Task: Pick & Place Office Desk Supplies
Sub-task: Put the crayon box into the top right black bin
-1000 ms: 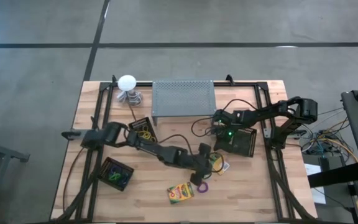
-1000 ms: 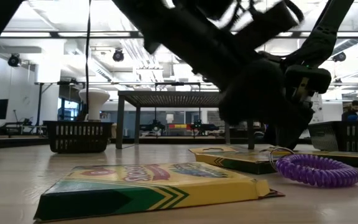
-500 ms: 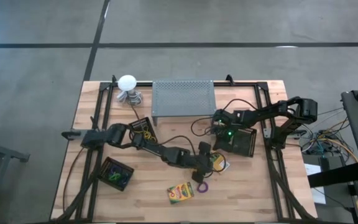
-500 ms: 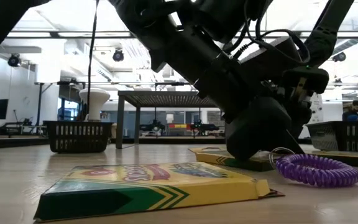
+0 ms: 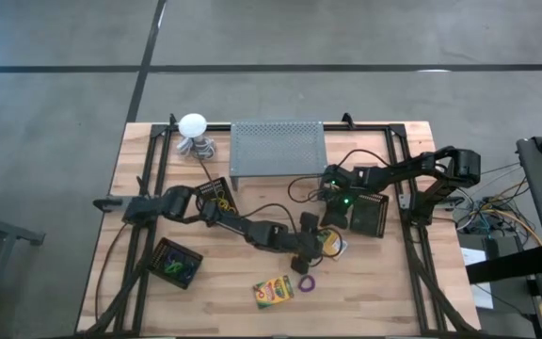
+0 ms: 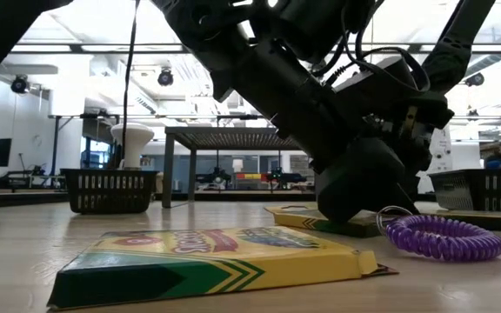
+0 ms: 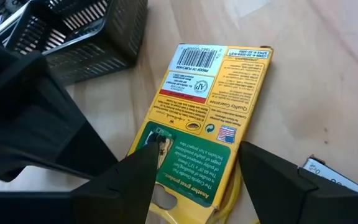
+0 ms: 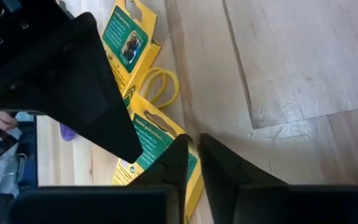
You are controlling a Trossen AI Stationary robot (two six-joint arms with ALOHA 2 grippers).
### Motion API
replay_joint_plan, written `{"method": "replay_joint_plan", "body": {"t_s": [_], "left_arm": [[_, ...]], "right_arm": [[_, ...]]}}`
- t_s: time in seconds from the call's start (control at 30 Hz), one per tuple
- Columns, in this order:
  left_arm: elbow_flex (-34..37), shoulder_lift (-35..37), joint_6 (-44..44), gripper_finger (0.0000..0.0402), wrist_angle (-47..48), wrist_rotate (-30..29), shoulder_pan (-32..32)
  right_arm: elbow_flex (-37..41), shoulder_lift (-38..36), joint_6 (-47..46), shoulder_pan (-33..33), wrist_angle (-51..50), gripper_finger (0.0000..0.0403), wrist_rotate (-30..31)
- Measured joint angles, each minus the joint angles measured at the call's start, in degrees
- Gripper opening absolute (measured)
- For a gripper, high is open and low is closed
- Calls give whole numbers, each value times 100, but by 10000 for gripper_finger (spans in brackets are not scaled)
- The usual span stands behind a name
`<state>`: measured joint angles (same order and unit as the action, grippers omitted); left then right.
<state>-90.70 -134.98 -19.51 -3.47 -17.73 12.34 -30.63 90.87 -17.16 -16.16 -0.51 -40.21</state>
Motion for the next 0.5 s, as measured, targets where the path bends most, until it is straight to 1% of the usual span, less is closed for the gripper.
{"method": "replay_joint_plan", "body": {"t_s": [0.13,0.27,0.5], "left_arm": [[0,0,25,229,77,-54,-3],[0,2,95,229,176,-171,-3],[0,2,154,229,209,-217,-7]], "right_arm": [[0,0,-7,11,-8,75,-56],[4,2,275,94,-39,100,-156],[27,7,925,271,-13,118,-177]]}}
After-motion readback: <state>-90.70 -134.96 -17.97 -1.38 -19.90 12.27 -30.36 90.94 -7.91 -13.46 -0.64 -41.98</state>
